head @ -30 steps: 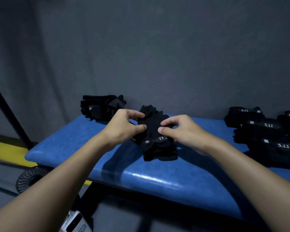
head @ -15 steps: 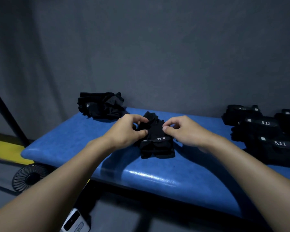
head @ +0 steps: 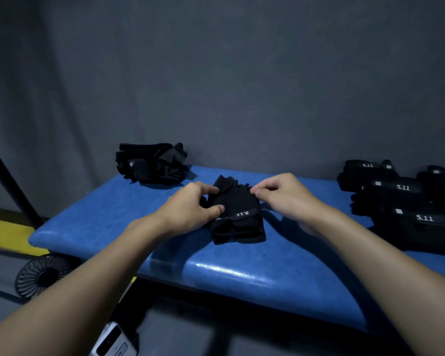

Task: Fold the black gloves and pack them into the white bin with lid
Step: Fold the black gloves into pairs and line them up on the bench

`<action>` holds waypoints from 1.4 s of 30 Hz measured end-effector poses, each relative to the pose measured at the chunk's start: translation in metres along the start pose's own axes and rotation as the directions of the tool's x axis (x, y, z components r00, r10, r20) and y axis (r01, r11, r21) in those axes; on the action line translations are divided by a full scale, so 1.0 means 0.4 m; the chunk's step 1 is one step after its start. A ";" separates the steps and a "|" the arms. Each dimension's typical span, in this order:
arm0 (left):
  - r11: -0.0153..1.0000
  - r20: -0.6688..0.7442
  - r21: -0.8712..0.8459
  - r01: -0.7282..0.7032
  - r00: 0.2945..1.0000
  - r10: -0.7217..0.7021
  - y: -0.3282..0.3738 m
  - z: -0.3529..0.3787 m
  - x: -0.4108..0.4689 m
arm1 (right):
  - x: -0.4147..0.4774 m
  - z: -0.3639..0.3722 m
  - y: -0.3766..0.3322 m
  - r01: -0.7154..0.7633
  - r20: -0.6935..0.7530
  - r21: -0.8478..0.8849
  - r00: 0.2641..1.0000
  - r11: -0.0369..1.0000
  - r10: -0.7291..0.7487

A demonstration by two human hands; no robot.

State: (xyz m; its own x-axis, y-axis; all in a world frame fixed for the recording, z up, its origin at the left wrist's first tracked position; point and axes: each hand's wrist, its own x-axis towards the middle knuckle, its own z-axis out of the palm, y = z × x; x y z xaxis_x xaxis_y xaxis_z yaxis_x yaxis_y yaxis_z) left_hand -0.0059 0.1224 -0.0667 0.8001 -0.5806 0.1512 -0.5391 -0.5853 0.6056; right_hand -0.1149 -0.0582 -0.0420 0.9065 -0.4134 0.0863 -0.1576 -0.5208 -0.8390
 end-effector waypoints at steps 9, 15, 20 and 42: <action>0.999 0.023 -0.041 -0.015 1.000 0.016 -0.009 -0.007 -0.007 | 0.012 0.004 0.032 -0.043 0.146 -0.084 0.988 0.996 0.055; 0.997 -0.059 -0.074 -0.001 0.998 -0.003 -0.021 -0.056 -0.011 | 0.019 0.006 0.032 0.267 0.049 -0.123 0.964 0.956 -0.263; 0.998 -0.038 -0.063 0.011 0.999 -0.013 -0.036 -0.060 -0.016 | -0.007 0.023 0.020 0.380 0.305 -0.255 0.904 0.889 -0.299; 0.976 -0.177 0.022 -0.216 0.960 0.217 0.012 -0.030 -0.031 | -0.013 0.011 0.020 0.378 0.199 -0.134 0.916 0.916 -0.348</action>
State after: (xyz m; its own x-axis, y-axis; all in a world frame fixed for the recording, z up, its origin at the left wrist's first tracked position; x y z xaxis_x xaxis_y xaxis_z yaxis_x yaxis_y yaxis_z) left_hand -0.0151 0.1335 -0.0564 0.6977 -0.5841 0.4147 -0.7052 -0.4581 0.5411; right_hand -0.1193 -0.0569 -0.0517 0.9631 -0.0486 0.2646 0.1455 -0.7330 -0.6645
